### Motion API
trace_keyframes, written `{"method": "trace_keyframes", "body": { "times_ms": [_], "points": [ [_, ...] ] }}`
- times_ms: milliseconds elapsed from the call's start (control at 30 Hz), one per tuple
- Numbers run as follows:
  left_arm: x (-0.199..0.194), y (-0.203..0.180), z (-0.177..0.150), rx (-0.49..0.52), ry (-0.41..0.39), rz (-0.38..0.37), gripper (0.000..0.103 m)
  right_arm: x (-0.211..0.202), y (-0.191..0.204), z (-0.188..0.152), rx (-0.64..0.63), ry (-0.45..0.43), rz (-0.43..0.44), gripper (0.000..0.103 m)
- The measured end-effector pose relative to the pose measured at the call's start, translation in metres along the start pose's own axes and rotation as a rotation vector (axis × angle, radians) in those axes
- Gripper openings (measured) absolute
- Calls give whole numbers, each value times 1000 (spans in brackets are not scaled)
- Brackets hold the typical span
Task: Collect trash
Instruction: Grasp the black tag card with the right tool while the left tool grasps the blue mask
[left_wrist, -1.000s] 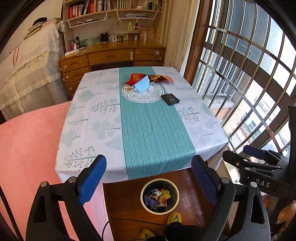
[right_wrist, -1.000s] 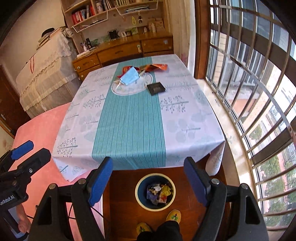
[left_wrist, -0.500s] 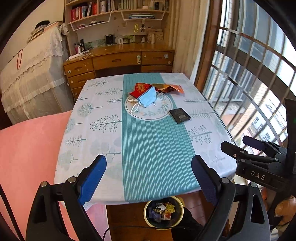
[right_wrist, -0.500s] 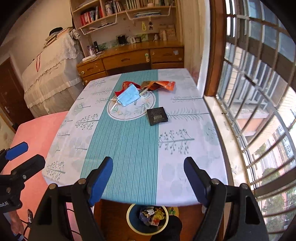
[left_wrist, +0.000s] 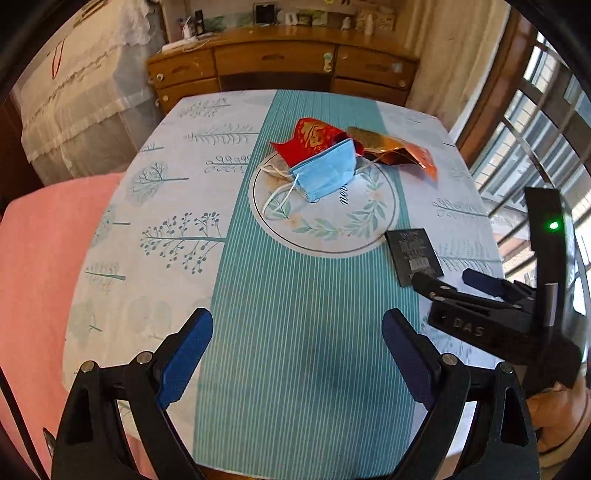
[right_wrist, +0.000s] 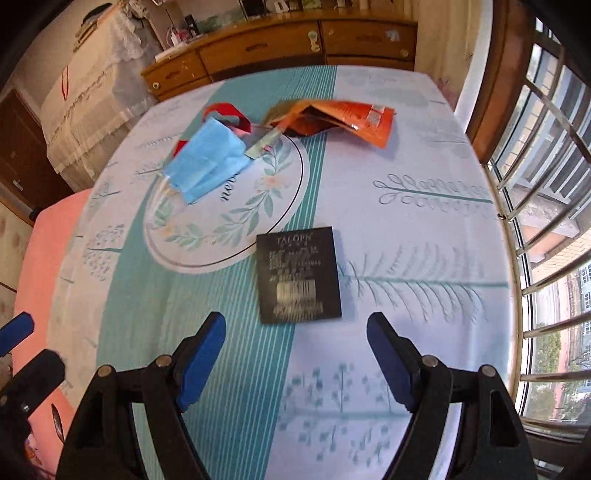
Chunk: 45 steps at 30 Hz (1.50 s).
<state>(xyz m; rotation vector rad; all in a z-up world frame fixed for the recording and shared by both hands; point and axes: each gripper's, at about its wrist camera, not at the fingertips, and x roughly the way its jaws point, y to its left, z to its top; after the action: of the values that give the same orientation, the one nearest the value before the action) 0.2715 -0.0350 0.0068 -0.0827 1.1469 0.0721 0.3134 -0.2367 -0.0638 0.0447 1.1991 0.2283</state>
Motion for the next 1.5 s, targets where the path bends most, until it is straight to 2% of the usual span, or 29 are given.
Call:
{"method": "trace_keyframes", "body": {
  "times_ms": [133,300,400,433,700,967,1133,1200,1267,1400,1500],
  "points": [
    [16,2,17,-34,6,24,92,28,1,14,-13,24,-32,81],
    [28,6,35,-68,5,49,92,37,18,17,-99,0,-101,81],
    [34,7,46,-70,5,57,92,37,23,16,-138,-21,-114,71],
    [36,6,51,-64,2,60,92,36,23,15,-146,-30,-112,59],
    [54,-6,95,53,-19,37,92,35,6,32,-140,-26,-57,59],
    [88,-14,144,174,-34,-78,92,37,-19,53,-84,-12,-12,59],
    [110,-27,160,275,-23,-117,91,36,-24,58,-73,-13,12,59],
    [117,-31,162,305,-19,-127,84,36,-25,58,-76,-11,19,59],
    [125,-38,165,335,5,-151,72,37,-26,58,-75,-6,26,59],
    [136,-47,162,372,43,-175,66,38,-28,59,-65,-4,39,59],
    [142,-52,155,393,83,-191,48,38,-29,60,-59,-3,49,59]
  ]
}}
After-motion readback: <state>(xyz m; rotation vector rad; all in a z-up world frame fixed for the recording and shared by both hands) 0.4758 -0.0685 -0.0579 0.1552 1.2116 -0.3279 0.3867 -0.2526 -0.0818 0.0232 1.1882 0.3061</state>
